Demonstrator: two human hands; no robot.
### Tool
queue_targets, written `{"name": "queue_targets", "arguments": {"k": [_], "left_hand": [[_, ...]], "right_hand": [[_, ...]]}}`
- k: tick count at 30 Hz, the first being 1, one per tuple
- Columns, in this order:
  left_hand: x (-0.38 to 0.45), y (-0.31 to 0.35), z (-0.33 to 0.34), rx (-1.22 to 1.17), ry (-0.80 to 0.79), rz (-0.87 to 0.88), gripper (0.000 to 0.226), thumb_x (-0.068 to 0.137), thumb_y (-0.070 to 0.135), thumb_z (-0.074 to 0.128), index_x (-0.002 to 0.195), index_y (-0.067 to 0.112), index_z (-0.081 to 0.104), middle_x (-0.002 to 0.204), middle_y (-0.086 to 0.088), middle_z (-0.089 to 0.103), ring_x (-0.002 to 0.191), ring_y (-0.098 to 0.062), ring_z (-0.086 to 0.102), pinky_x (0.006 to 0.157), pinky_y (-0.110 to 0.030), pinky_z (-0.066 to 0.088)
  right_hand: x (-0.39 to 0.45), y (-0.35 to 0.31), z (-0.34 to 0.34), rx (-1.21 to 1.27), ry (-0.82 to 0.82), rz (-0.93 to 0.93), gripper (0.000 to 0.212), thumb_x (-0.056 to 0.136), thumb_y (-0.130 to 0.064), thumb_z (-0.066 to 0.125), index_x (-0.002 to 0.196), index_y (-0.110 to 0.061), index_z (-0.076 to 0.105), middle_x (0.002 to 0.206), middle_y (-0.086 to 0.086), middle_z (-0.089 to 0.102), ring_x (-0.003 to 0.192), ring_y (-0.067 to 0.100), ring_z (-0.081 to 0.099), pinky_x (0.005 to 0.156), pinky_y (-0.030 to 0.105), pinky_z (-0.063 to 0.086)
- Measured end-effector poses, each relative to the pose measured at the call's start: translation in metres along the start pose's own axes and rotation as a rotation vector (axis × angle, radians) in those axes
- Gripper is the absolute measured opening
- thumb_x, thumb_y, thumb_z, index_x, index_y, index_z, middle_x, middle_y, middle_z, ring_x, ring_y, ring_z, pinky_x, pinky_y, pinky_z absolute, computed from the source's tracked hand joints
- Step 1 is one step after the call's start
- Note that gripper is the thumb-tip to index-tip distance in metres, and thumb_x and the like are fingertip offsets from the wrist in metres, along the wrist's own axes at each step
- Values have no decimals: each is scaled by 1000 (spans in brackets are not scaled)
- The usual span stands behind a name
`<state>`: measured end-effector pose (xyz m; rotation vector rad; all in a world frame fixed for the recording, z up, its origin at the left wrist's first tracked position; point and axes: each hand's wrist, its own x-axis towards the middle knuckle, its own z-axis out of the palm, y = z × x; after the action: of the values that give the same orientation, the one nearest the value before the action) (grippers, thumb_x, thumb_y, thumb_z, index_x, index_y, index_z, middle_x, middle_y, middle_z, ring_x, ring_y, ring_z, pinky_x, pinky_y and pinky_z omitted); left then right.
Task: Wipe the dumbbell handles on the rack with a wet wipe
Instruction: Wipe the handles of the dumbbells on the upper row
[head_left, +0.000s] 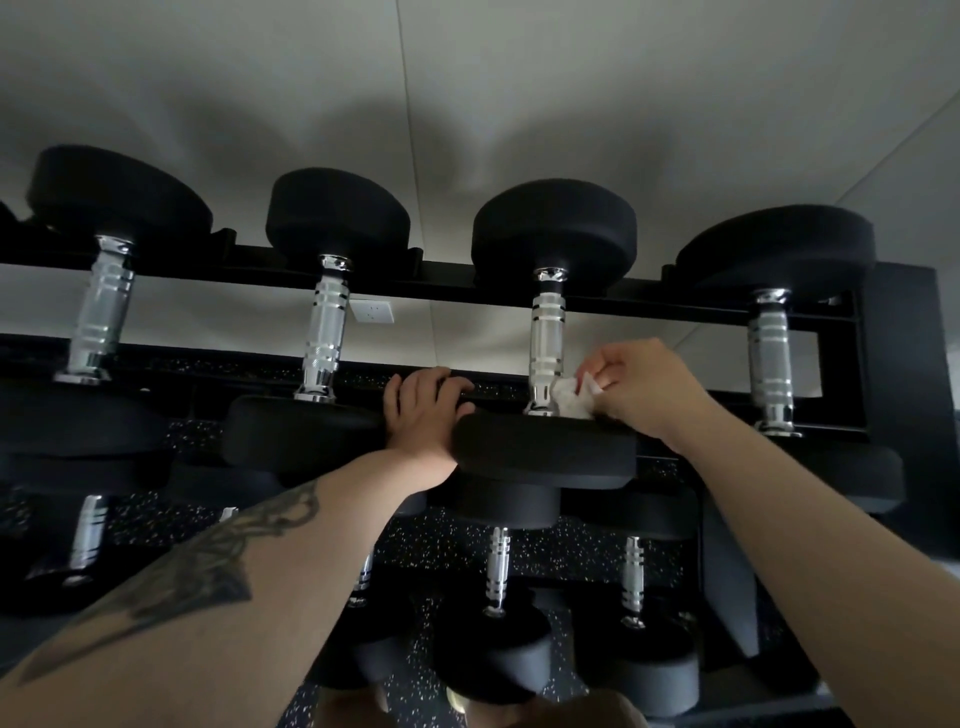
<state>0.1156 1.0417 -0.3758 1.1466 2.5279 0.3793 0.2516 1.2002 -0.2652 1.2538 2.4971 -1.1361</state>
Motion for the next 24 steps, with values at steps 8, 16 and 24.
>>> {"name": "queue_targets", "arguments": {"k": [8, 16, 24], "left_hand": [[0, 2, 0, 1, 9, -11, 34, 101, 31, 29, 134, 32, 37, 150, 3, 21, 143, -17, 7, 113, -33, -16], [0, 2, 2, 18, 14, -25, 35, 101, 33, 28, 136, 33, 35, 152, 3, 19, 144, -17, 6, 113, -34, -15], [0, 1, 0, 15, 2, -21, 36, 101, 33, 27, 136, 32, 35, 153, 3, 18, 144, -17, 5, 115, -34, -14]], "right_hand": [[14, -16, 11, 72, -283, 177, 13, 84, 0, 58, 92, -6, 67, 84, 3, 63, 82, 17, 57, 68, 22, 42], [-12, -15, -13, 409, 375, 75, 21, 85, -8, 61, 88, -25, 72, 81, -6, 70, 72, 8, 61, 66, 24, 49], [28, -39, 22, -416, 497, -261, 34, 92, -11, 48, 121, -25, 60, 101, 2, 65, 78, 23, 60, 60, 26, 41]]}}
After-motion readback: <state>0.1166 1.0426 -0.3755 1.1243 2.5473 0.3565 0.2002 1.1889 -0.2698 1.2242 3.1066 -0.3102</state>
